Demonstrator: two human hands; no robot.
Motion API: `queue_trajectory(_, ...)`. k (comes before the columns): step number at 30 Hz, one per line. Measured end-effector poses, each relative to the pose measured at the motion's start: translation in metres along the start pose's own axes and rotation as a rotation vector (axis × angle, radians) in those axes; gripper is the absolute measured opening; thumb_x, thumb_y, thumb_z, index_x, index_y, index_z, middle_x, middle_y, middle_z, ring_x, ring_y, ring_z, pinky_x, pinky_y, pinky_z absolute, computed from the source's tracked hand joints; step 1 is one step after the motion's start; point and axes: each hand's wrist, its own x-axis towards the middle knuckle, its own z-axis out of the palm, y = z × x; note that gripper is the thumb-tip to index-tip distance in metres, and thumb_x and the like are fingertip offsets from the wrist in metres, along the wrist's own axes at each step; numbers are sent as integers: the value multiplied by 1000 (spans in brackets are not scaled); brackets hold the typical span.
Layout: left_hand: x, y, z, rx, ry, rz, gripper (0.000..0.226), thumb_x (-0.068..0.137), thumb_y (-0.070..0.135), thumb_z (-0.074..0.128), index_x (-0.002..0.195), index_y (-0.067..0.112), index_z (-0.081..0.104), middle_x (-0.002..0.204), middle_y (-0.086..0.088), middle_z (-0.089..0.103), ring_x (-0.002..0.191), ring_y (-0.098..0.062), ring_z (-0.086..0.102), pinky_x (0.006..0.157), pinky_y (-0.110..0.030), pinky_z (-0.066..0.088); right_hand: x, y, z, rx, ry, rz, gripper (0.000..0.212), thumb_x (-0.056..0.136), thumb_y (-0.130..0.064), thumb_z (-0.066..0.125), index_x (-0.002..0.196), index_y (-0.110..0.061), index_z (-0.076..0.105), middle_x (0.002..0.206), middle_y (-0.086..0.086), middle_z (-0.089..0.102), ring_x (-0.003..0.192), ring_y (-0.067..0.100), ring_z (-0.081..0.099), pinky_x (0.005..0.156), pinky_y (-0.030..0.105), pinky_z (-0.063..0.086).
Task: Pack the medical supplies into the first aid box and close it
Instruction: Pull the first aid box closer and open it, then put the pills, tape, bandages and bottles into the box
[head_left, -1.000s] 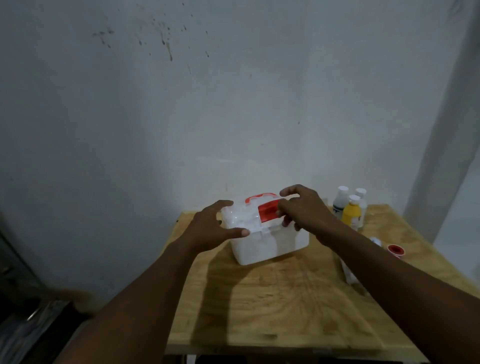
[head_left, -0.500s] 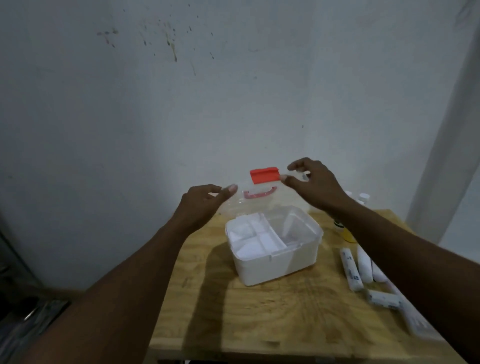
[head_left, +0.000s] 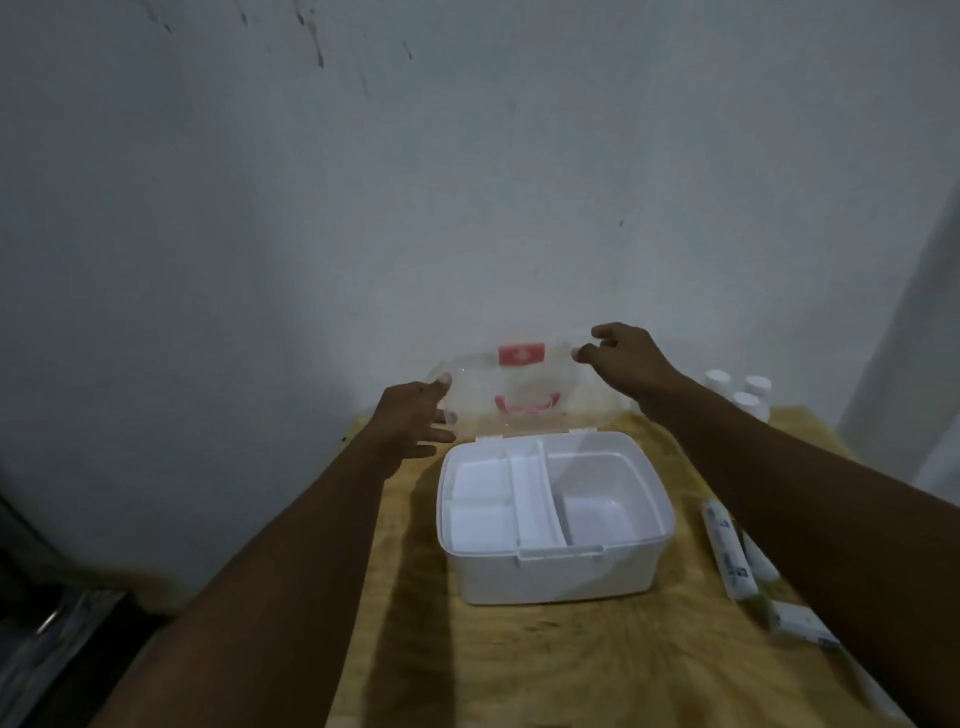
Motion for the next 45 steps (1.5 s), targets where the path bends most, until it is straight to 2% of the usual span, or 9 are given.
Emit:
queue_trajectory(6,-7,-26,19,29,-33,-13,23,98,38,62,108,18,66,97,0,68,84,-19,65,65,-29,52,-4,40,9,-3,-37,151,54,80,-25,73,121,8,62,110,21,65,103,31,62,98,42,49)
queue_trajectory(10,-14,-28,22,25,-14,-10,25,99,40,59,111,20,64,95,4,66,89,-21,66,79,-37,54,-16,40,4,46,-21,131,34,81,-25,74,111,-10,69,118,6,65,105,23,59,95,36,48)
queue_trajectory(14,-30,-26,19,49,-10,-2,30,101,46,54,113,20,61,96,2,66,86,-21,65,65,-31,51,-34,33,-24,9,-4,58,4,82,-22,71,83,-18,72,102,5,71,93,22,64,83,38,52)
queue_trajectory(20,-64,-34,23,18,17,6,29,98,43,59,111,18,65,105,-5,67,89,-24,65,68,-33,53,-84,33,-85,-172,-81,70,15,91,-18,61,94,-6,70,92,15,73,68,21,69,59,31,53)
queue_trajectory(26,-93,-45,36,-60,88,35,31,102,29,52,129,16,60,108,-7,64,82,-21,59,67,-32,50,-127,50,-107,-476,-163,118,14,87,-17,63,92,-6,71,88,13,74,67,21,70,48,25,50)
queue_trajectory(31,-103,-45,48,-74,149,40,36,102,18,43,135,12,57,109,-10,56,91,-29,57,79,-41,52,-143,67,-116,-585,-148,173,16,84,-9,61,94,1,70,85,18,75,73,32,75,56,35,55)
queue_trajectory(35,-101,-47,52,-27,199,17,39,101,20,42,135,8,56,113,-13,57,106,-37,58,91,-53,56,-155,70,-117,-771,-383,287,22,83,-16,69,101,-4,70,90,13,76,72,22,72,55,30,55)
queue_trajectory(39,-100,-48,52,-38,226,-11,39,102,22,39,135,7,55,114,-15,55,108,-38,57,88,-51,56,-162,73,-111,-923,-528,340,37,77,-23,78,110,-10,67,98,8,73,78,16,70,66,30,59)
queue_trajectory(45,-105,-45,45,-161,194,-76,19,101,19,41,110,11,55,110,-16,59,99,-35,58,86,-48,56,-159,65,-104,-1054,-527,251,40,75,-28,82,106,-7,68,80,3,70,66,12,66,64,29,60)
